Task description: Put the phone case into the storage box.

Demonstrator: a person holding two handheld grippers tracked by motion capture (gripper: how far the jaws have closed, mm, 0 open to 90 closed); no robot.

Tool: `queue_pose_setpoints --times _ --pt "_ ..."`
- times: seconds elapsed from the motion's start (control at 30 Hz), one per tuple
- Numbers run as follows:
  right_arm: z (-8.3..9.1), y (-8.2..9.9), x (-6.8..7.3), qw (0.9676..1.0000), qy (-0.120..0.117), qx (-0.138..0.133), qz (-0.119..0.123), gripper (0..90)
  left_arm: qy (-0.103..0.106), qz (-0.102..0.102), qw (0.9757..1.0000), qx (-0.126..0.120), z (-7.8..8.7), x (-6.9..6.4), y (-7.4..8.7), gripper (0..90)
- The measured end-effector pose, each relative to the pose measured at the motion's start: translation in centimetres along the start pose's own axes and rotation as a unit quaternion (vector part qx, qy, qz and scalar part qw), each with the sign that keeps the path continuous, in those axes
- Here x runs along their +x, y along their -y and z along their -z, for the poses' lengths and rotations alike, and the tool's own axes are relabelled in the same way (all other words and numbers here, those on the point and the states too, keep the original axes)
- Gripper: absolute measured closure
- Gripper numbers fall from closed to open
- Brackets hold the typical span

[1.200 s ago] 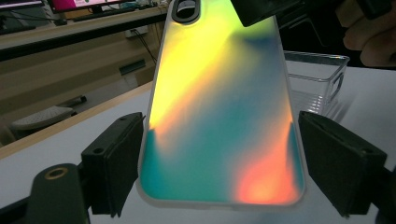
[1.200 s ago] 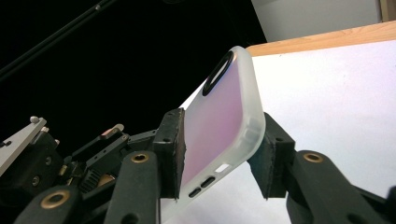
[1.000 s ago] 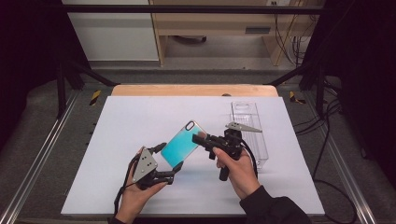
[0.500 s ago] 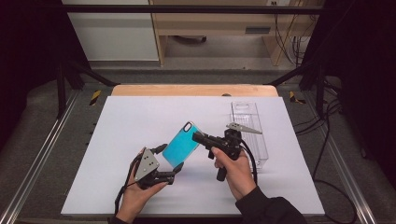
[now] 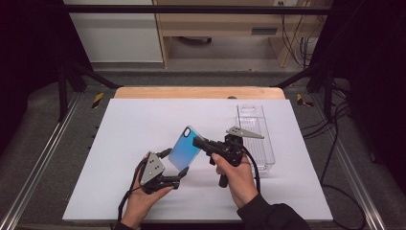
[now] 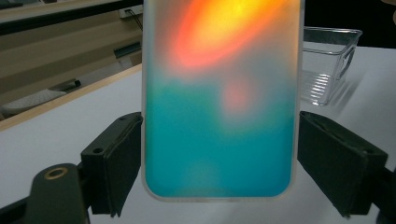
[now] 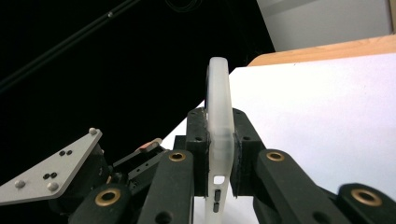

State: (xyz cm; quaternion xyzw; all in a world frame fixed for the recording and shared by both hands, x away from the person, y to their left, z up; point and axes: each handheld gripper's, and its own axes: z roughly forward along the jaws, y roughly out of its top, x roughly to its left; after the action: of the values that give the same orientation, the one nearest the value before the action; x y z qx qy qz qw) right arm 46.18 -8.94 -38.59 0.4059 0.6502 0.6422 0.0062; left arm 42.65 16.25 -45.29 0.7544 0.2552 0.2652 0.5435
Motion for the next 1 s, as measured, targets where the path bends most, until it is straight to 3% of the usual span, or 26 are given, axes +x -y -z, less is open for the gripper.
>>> queue_pose_setpoints --times 0.07,0.1,0.3,0.53,0.8,1.0 --pt "-0.1 -0.1 0.2 0.9999 0.003 0.002 0.014 81.0 -0.003 0.011 0.9999 -0.007 -0.1 0.0 0.3 15.1" --pt "-0.1 -0.4 0.3 0.9993 0.016 0.003 0.033 81.0 -0.002 0.016 0.9998 -0.006 -0.1 0.1 0.3 9.8" --pt "0.1 -1.4 -0.6 0.9978 0.039 0.005 0.053 81.0 0.005 0.046 0.9989 -0.011 0.2 0.6 0.6 7.1" --pt "0.5 -2.5 -1.5 0.9953 0.054 0.007 0.080 80.9 -0.002 0.070 0.9973 -0.020 1.3 1.8 0.7 5.7" --pt "1.7 -4.8 -2.3 0.9903 0.073 0.007 0.118 80.9 -0.022 0.086 0.9960 -0.015 2.8 3.4 1.3 4.1" --pt "2.6 -6.1 -2.7 0.9865 0.080 0.006 0.142 80.9 -0.053 0.087 0.9947 -0.015 3.9 4.1 1.7 2.7"
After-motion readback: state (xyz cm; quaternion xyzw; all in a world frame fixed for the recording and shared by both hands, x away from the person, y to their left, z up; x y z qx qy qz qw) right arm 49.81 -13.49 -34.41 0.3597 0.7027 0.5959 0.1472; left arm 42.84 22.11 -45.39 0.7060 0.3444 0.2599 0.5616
